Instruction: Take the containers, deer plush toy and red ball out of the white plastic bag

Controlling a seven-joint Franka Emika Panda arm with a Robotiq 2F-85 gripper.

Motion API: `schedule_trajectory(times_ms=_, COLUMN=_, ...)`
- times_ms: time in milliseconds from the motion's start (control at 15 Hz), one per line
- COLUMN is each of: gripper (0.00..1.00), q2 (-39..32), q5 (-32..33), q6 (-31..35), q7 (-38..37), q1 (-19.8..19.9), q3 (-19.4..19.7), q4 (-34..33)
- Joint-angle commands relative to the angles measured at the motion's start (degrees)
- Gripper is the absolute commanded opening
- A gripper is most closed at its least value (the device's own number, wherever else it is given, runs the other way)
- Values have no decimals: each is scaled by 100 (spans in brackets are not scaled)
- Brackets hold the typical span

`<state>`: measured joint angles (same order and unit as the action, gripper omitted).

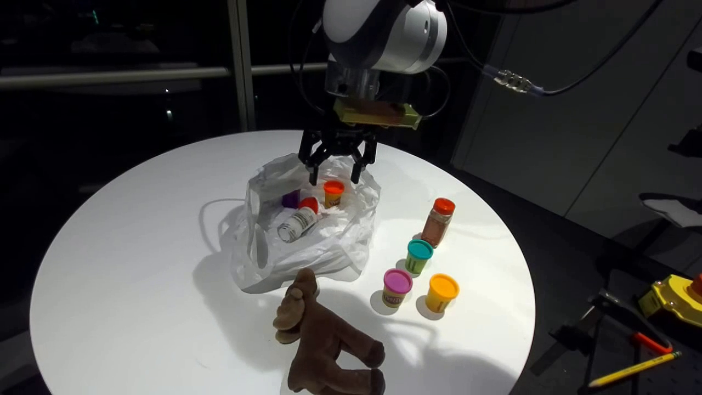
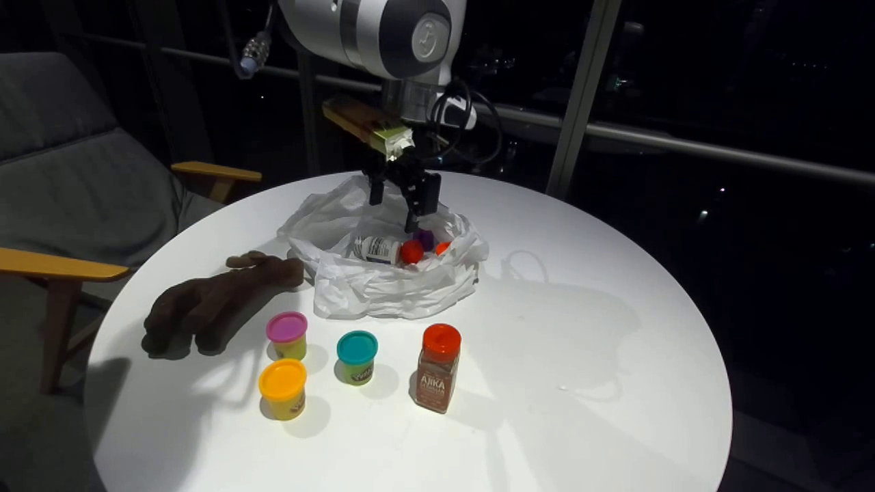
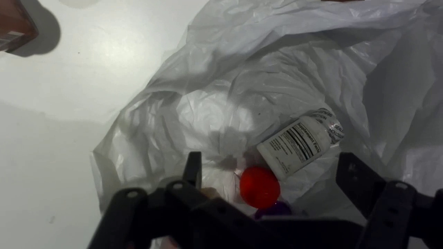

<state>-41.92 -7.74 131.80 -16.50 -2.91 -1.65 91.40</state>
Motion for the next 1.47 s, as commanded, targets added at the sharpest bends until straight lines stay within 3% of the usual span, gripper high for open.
schedule_trajectory(times_ms=0, gripper=100, q2=-337, q5=-370, q6=-186, q7=1, q1=113, q3=-64, q4=-442)
schedule_trajectory(times_ms=467, gripper=100, q2=-953, q5=-305, q6=473, q7=-327, q1=-1, q3=239, q4=-523)
schedule_trajectory(times_ms=933, gripper=100, q2=-1679, q5=-186, q6=1178, q7=-664, q1=-127, q3=552, q4=-1339)
schedule_trajectory(times_ms=1400, gripper=100, q2=-1847, q5=-76, q6=1218, q7=-986, q1=-244, q3=844, q4=-1814)
